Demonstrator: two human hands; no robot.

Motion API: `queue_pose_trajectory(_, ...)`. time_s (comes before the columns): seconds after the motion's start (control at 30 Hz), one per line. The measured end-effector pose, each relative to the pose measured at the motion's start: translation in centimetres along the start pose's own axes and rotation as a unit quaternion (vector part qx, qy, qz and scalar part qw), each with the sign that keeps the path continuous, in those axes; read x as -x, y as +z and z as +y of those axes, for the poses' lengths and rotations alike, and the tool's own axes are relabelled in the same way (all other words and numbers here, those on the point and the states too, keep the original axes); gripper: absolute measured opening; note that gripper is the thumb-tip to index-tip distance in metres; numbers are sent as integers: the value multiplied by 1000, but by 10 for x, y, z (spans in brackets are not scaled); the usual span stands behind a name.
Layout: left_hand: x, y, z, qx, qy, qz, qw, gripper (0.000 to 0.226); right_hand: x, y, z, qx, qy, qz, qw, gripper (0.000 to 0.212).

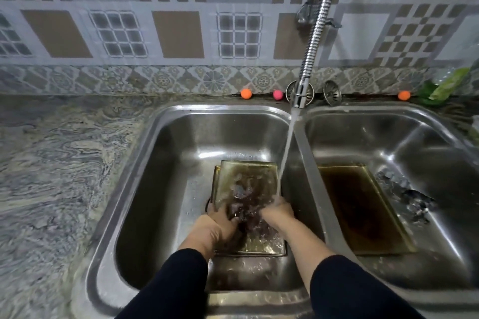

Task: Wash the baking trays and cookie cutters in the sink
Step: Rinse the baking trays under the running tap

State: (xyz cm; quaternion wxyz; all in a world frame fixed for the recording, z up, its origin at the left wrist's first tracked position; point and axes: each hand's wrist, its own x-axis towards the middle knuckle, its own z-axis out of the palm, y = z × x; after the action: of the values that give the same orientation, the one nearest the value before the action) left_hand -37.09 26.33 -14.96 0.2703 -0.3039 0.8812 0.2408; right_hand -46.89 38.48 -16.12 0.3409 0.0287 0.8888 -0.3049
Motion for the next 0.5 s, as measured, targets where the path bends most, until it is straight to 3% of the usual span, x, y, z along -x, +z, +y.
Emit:
queue_pose_trajectory(0.13, -7, -1, -2, 33, 7, -1, 999, 74, -2, 2, 1, -51, -8, 46, 998, 39)
queue_pose_trajectory(0.27, -6, -6, -6, 48, 15, -9, 999, 77, 11, 3, -2, 38, -105, 151, 982, 29)
queue_pose_trajectory(0.4, 1, -10, -6, 112, 25, -5, 993, 70, 21, -3, -9, -43, -182, 102, 977, 46)
queue_pose_trajectory(0.5, 6, -8, 6, 51, 17, 5, 999, 65, 32, -12, -13, -70, -197, 95, 973, 51)
